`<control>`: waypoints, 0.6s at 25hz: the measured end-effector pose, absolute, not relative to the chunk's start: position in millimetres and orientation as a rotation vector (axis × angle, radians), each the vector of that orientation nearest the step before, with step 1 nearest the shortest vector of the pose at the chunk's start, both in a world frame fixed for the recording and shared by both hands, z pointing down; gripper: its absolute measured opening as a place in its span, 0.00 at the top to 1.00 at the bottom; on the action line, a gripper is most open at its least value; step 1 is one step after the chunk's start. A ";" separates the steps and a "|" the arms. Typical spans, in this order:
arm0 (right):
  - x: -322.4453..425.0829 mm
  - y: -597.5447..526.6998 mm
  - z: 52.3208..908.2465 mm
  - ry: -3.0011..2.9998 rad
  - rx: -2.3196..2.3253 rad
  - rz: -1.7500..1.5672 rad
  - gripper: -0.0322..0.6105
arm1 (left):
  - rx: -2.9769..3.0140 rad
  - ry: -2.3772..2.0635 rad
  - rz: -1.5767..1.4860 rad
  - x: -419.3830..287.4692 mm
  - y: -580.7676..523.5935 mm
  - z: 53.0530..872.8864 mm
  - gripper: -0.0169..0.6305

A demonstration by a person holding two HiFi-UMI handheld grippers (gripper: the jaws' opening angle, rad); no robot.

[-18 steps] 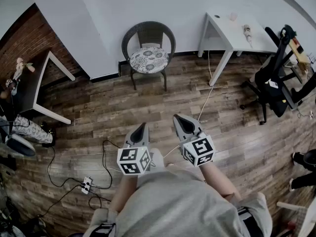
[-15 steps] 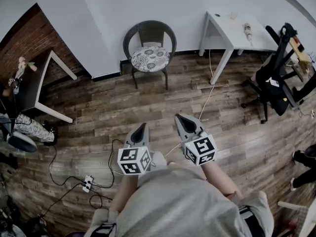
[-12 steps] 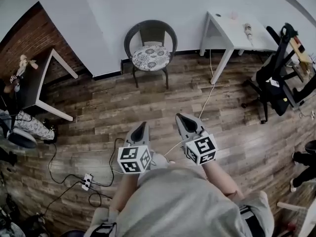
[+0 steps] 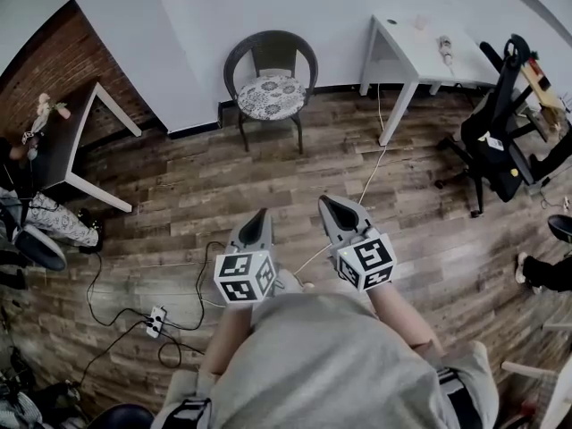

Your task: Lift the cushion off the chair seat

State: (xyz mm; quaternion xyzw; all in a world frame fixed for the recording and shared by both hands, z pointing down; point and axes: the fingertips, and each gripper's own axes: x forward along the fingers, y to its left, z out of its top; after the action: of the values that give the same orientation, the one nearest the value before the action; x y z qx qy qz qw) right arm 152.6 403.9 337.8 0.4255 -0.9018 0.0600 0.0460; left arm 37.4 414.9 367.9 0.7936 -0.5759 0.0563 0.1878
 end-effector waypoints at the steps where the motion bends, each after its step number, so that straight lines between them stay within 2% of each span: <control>1: 153.6 405.8 338.3 -2.757 1.291 0.195 0.95 | 2.231 -1.620 0.152 38.6 415.9 367.4 0.96; 15: 162.8 412.5 346.7 -2.759 1.272 0.246 0.95 | 2.196 -1.645 0.149 47.1 425.8 371.3 0.96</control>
State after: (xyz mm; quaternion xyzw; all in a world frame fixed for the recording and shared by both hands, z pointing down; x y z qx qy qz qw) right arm 162.8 412.5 346.7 0.4167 -0.9042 0.0807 0.0467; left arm 47.1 425.8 371.3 0.7839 -0.5870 0.0532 0.1955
